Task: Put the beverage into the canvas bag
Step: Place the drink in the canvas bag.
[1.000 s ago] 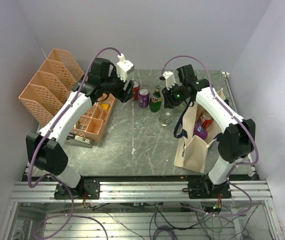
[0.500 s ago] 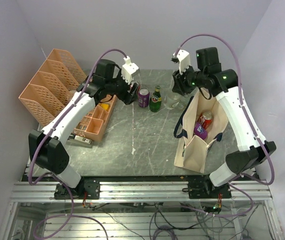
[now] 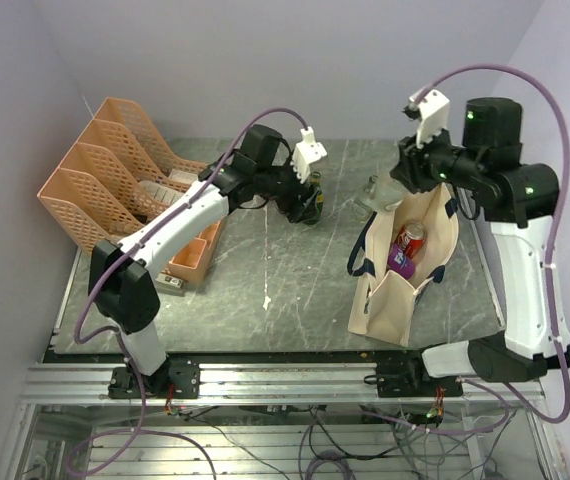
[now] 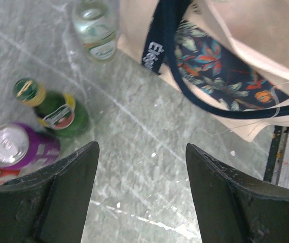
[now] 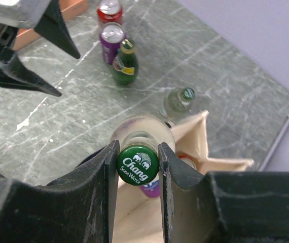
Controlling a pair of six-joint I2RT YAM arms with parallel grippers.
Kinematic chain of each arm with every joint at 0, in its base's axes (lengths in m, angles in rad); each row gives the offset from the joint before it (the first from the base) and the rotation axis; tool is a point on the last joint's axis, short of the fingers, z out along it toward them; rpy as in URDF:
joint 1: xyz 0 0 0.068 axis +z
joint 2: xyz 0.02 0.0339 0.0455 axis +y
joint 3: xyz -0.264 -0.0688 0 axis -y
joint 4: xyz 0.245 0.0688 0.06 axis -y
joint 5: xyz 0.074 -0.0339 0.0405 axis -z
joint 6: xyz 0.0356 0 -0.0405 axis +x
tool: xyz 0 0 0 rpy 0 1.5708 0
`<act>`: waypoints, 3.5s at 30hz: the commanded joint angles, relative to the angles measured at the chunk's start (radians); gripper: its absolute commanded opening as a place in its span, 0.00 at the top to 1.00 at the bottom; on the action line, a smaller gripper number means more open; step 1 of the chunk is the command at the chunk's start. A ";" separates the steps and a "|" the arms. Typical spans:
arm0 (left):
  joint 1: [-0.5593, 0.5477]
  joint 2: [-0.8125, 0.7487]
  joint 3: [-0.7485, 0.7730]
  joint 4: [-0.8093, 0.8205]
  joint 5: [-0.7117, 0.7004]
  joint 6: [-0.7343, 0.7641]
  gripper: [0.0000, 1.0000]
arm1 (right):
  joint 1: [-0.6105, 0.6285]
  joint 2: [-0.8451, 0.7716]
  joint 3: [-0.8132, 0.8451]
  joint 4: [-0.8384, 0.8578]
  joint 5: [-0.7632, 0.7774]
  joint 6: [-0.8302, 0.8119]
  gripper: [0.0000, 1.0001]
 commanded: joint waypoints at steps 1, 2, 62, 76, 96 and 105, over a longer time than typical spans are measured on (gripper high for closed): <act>-0.059 0.028 0.055 0.037 0.080 -0.024 0.20 | -0.080 -0.076 0.030 0.047 -0.019 0.003 1.00; -0.072 0.033 0.057 0.044 0.087 -0.036 0.20 | -0.097 -0.086 0.025 0.040 -0.025 0.003 1.00; -0.237 0.295 0.297 0.149 0.076 -0.218 0.93 | -0.386 -0.169 -0.558 0.371 -0.238 -0.049 1.00; -0.234 0.283 0.276 0.121 0.066 -0.173 0.93 | -0.351 -0.171 -0.644 0.489 -0.314 0.104 1.00; -0.235 0.281 0.283 0.106 0.060 -0.168 0.93 | -0.312 -0.258 -0.906 0.683 -0.236 0.038 1.00; -0.233 0.283 0.283 0.107 0.057 -0.169 0.93 | -0.311 -0.293 -1.009 0.715 -0.190 -0.035 1.00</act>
